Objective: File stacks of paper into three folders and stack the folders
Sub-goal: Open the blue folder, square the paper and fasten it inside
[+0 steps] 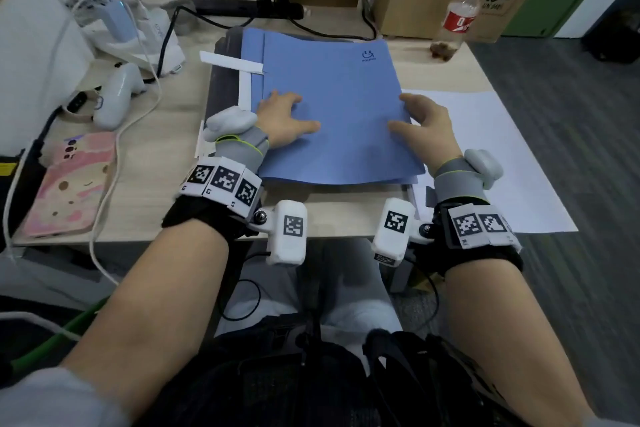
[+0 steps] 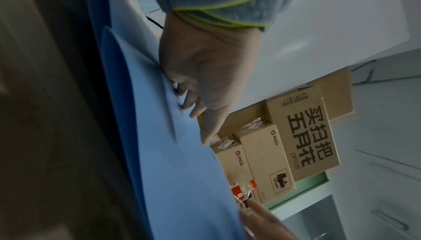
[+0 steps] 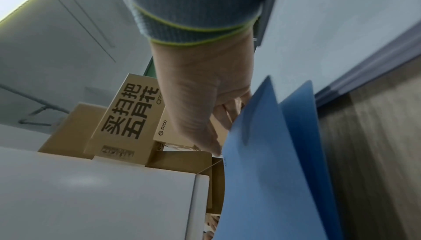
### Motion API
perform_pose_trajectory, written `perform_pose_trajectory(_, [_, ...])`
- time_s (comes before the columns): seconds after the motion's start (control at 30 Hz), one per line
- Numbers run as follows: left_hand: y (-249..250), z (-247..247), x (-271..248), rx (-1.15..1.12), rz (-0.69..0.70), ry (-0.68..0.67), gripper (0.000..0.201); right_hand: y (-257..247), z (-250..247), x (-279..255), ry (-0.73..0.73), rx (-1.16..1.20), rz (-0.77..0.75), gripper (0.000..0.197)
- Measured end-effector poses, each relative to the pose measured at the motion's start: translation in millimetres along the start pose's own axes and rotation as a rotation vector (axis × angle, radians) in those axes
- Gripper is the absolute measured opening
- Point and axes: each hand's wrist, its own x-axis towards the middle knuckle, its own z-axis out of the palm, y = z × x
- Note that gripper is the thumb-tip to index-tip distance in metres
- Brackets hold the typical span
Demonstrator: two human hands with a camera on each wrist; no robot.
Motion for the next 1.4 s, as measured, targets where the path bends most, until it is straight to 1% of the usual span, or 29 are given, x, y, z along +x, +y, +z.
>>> perform_pose_trajectory(0.03, [1,2,-2,-0.019,0.000,0.009,0.092,-3,-2,-4,0.009,0.084,-0.014,0.055])
perform_pose_trajectory(0.1, [0,4,-5,-0.101,0.011,0.045,0.093,-7,-6,-8,0.064,0.327,0.016,0.050])
perform_pose_trajectory(0.17, [-5,6,-6,-0.194,0.036,0.104,0.081,-9,-12,-11,0.081,0.628,0.074,0.039])
perform_pose_trajectory(0.23, [-10,7,-8,-0.244,0.068,0.179,0.069,-10,-14,-17,0.025,0.920,0.158,0.024])
perform_pose_trajectory(0.27, [-11,6,-9,-0.269,0.085,0.204,0.069,-11,-12,-21,-0.008,1.045,0.187,0.015])
perform_pose_trajectory(0.3, [-9,5,-12,-0.305,0.104,0.217,0.075,-12,-8,-25,-0.034,1.122,0.193,0.005])
perform_pose_trajectory(0.33, [-6,4,-17,-0.348,0.124,0.217,0.082,-12,-1,-25,-0.023,1.147,0.184,0.004])
perform_pose_trajectory(0.4, [4,-1,-26,-0.407,0.175,0.189,0.093,-15,10,-25,-0.003,1.054,0.146,0.009])
perform_pose_trajectory(0.5, [19,-11,-41,-0.344,0.324,0.070,0.090,-30,25,-28,-0.106,0.846,0.041,0.024])
perform_pose_trajectory(0.57, [28,-19,-51,-0.273,0.403,-0.025,0.098,-43,34,-28,-0.164,0.730,-0.032,0.022])
perform_pose_trajectory(0.6, [32,-21,-55,-0.268,0.426,-0.049,0.104,-48,39,-27,-0.191,0.663,-0.077,0.022])
perform_pose_trajectory(0.63, [33,-24,-59,-0.277,0.440,-0.044,0.106,-55,43,-26,-0.219,0.597,-0.120,0.028])
perform_pose_trajectory(0.67, [31,-26,-62,-0.284,0.451,-0.007,0.102,-60,48,-25,-0.251,0.537,-0.164,0.037])
perform_pose_trajectory(0.73, [28,-31,-65,-0.264,0.468,0.133,0.086,-69,54,-24,-0.305,0.455,-0.245,0.048])
perform_pose_trajectory(0.8, [20,-41,-68,-0.258,0.486,0.303,0.071,-80,65,-22,-0.366,0.375,-0.323,0.052])
perform_pose_trajectory(0.87, [11,-48,-71,-0.302,0.483,0.419,0.064,-86,76,-19,-0.432,0.275,-0.387,0.055])
perform_pose_trajectory(0.97, [-3,-51,-73,-0.384,0.389,0.621,0.053,-89,96,-16,-0.516,0.093,-0.414,0.056])
perform_pose_trajectory(1.03, [-15,-54,-74,-0.421,0.307,0.760,0.049,-91,110,-18,-0.565,-0.018,-0.361,0.056])
perform_pose_trajectory(1.1, [-28,-56,-75,-0.409,0.221,0.914,0.052,-89,122,-20,-0.579,-0.134,-0.313,0.055])
perform_pose_trajectory(1.17, [-38,-56,-81,-0.429,0.148,1.043,0.062,-88,130,-24,-0.588,-0.253,-0.294,0.055])
perform_pose_trajectory(1.23, [-45,-56,-86,-0.495,0.106,1.127,0.076,-88,136,-27,-0.580,-0.346,-0.282,0.054])
perform_pose_trajectory(1.3, [-53,-54,-87,-0.490,0.060,1.207,0.088,-88,141,-29,-0.580,-0.404,-0.290,0.055])
perform_pose_trajectory(1.33, [-57,-53,-86,-0.465,0.004,1.242,0.091,-88,142,-29,-0.583,-0.423,-0.289,0.055])
perform_pose_trajectory(1.4, [-65,-55,-84,-0.338,-0.146,1.290,0.097,-84,146,-26,-0.591,-0.449,-0.271,0.054])
